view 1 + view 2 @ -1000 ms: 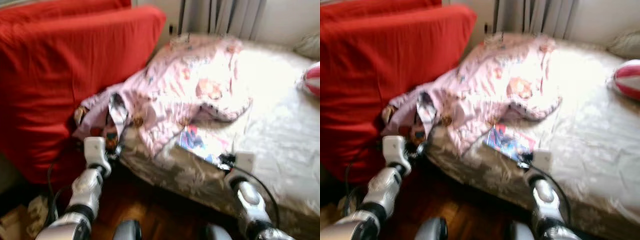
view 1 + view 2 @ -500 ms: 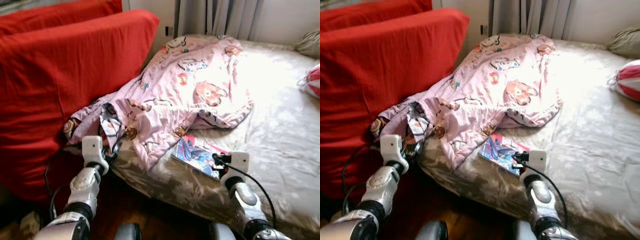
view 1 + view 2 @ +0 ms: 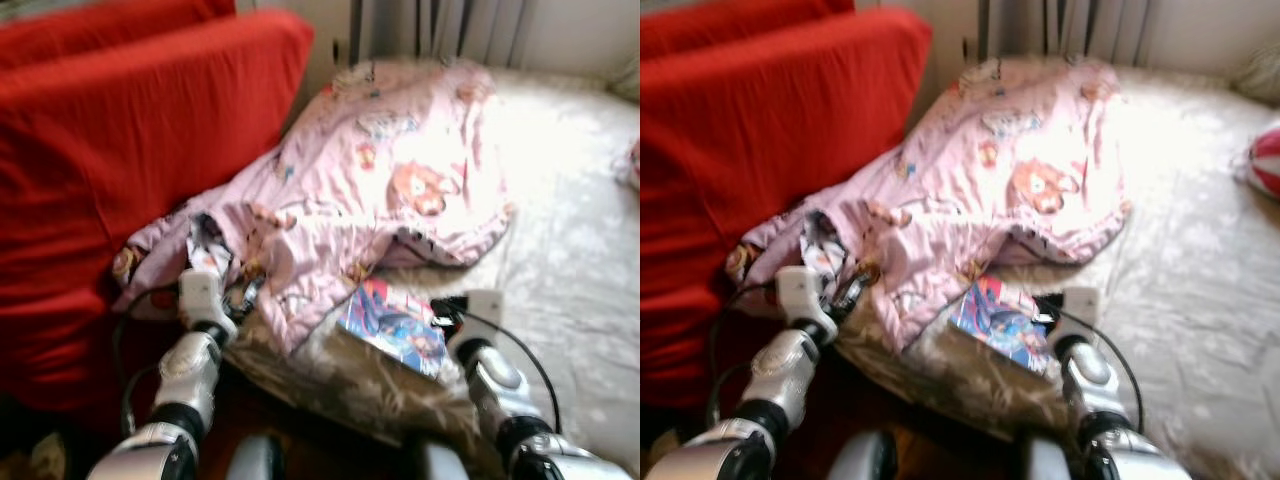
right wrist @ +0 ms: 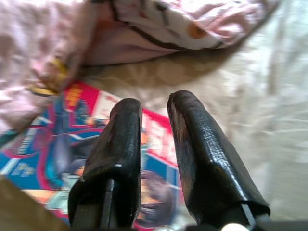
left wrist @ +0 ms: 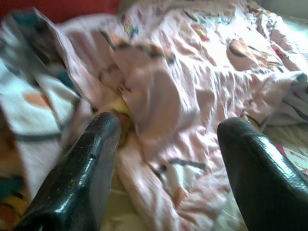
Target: Clean up the room
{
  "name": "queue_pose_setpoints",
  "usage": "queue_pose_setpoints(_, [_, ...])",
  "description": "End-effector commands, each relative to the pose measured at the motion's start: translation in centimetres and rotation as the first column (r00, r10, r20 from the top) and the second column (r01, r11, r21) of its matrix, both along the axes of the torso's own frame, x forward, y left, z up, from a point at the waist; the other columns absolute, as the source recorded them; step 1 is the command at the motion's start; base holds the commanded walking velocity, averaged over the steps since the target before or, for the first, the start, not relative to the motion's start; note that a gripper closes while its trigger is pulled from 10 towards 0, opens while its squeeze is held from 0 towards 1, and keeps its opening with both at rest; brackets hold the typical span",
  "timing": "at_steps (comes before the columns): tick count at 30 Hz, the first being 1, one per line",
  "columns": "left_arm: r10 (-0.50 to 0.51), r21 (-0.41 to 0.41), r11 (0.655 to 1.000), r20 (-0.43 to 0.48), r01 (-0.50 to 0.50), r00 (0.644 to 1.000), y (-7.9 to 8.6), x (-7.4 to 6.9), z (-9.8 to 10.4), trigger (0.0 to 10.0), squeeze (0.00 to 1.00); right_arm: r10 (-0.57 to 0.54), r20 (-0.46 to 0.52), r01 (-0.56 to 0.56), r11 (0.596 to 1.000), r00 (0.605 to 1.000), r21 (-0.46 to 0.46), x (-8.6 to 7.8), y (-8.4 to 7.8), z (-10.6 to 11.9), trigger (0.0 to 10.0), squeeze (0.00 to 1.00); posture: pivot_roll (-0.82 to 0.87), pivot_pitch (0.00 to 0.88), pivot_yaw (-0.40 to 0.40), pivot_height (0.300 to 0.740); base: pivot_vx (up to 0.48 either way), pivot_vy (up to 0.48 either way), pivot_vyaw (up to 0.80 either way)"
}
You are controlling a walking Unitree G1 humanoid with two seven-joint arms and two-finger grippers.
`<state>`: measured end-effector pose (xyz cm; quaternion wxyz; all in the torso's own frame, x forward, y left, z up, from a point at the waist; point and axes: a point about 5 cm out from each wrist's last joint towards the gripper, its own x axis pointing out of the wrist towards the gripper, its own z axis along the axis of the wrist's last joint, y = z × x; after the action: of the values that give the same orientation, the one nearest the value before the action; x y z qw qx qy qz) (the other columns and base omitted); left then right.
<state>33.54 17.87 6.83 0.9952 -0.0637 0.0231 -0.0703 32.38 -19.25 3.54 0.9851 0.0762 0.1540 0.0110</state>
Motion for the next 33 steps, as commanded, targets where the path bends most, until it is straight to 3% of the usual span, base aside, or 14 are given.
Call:
queue_pose_setpoints(1, [0.019,0.015,1.0,0.004,-0.019,1.0,1.0,-0.6,-0.3,10.0,0.0,-0.003,-0.038,0.004,1.0,0.999,0.027,-0.1,0.7,-0.5,10.0,0.0,0.09,0.168,0.004,0.599,0.0,0.0,0.0])
queue_pose_setpoints(5, [0.023,0.022,0.999,0.008,-0.023,1.0,1.4,-0.9,-0.5,10.0,0.0,0.004,-0.062,-0.002,0.999,0.998,0.034,-0.2,1.0,-0.7,10.0,0.0,0.1,0.204,0.003,0.599,0.0,0.0,0.0])
queue_pose_setpoints(6, [0.022,0.022,0.999,0.012,-0.023,1.0,1.5,-1.0,-0.4,10.0,0.0,0.001,-0.07,0.002,0.999,0.998,0.041,-0.3,0.9,-0.8,10.0,0.27,0.1,0.221,0.004,0.599,0.0,0.0,0.0])
queue_pose_setpoints(7, [0.022,0.022,1.0,0.015,-0.022,1.0,1.5,-0.9,-0.3,10.0,0.0,-0.012,-0.083,0.015,0.999,0.996,0.046,-0.3,0.8,-1.0,10.0,1.0,0.11,0.232,0.004,0.599,0.0,0.0,0.0])
queue_pose_setpoints(13, [0.008,0.025,1.0,0.011,-0.008,1.0,1.3,-1.2,-0.5,10.0,0.0,-0.066,-0.129,0.075,0.995,0.989,0.066,-0.9,0.3,-1.7,10.0,1.0,0.13,0.292,0.0,0.599,0.0,0.0,0.0])
queue_pose_setpoints(18, [0.02,0.02,1.0,-0.003,-0.02,1.0,1.4,-2.4,-1.6,10.0,0.0,-0.173,-0.044,0.176,0.982,0.984,0.07,-0.4,-1.0,-0.5,10.0,1.0,0.13,0.322,0.0,0.599,0.0,0.0,0.0])
queue_pose_setpoints(22, [0.021,0.015,1.0,-0.011,-0.021,1.0,1.2,-3.1,-2.1,10.0,0.0,-0.163,0.045,0.158,0.983,0.986,0.091,-0.2,-1.0,0.2,10.0,1.0,0.12,0.324,0.003,0.599,0.0,0.0,0.0])
queue_pose_setpoints(33, [0.027,0.014,1.0,-0.022,-0.027,0.999,1.2,-3.6,-2.4,10.0,0.0,-0.144,0.104,0.132,0.984,0.984,0.119,-1.3,-1.0,-0.2,10.0,1.0,0.1,0.306,-0.007,0.599,0.0,0.0,0.0])
